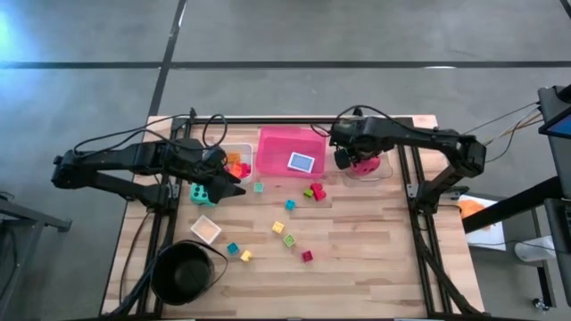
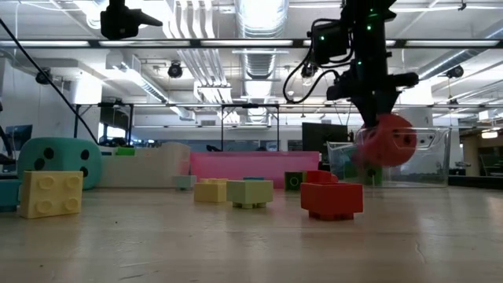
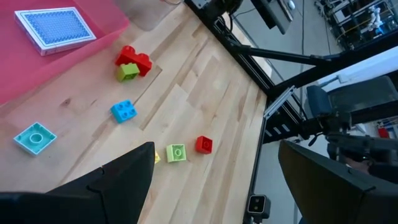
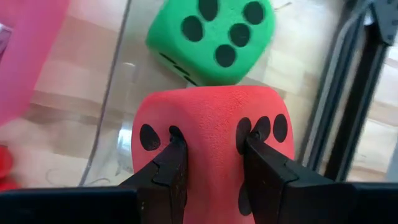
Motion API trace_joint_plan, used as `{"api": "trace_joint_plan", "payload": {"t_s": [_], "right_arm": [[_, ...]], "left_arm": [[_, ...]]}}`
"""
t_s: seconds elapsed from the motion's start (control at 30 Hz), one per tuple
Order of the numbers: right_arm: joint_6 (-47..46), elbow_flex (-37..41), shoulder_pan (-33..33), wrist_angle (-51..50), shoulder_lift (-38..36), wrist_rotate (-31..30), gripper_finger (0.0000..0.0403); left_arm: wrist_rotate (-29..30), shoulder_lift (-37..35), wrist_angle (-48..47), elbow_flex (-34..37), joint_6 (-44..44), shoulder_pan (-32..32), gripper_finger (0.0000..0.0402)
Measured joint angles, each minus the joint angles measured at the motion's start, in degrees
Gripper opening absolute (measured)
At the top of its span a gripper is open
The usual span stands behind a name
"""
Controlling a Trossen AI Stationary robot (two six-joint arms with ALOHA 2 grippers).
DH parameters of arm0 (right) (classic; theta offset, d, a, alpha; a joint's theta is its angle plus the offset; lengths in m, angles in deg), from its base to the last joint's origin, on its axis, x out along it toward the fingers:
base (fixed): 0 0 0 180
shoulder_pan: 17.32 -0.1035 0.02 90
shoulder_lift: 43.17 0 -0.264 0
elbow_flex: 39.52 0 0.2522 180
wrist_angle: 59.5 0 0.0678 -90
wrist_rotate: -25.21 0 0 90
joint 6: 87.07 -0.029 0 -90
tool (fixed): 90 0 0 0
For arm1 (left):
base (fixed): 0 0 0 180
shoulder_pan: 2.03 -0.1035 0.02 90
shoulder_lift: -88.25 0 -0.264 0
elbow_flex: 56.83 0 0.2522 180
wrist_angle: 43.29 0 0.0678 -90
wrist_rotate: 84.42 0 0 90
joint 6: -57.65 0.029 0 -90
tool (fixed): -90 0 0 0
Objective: Pick & Place Toys
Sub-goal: Put the red dice into the transparent bin
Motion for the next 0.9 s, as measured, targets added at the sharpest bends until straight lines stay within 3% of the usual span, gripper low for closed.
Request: {"api": "trace_joint_plan", "payload": {"t_s": [0.57, 0.9], "right_arm": [[-0.4, 8.7, 0.0, 12.5, -0.2, 2.9, 0.0111], [-0.3, 7.2, 0.0, 13.1, 0.0, 3.4, 0.0111]], "left_arm": [[0.7, 0.0, 0.0, 0.0, 0.2, 0.0, 0.0342], [1.5, 0.0, 0.0, 0.0, 0.2, 0.0, 0.0342]]}}
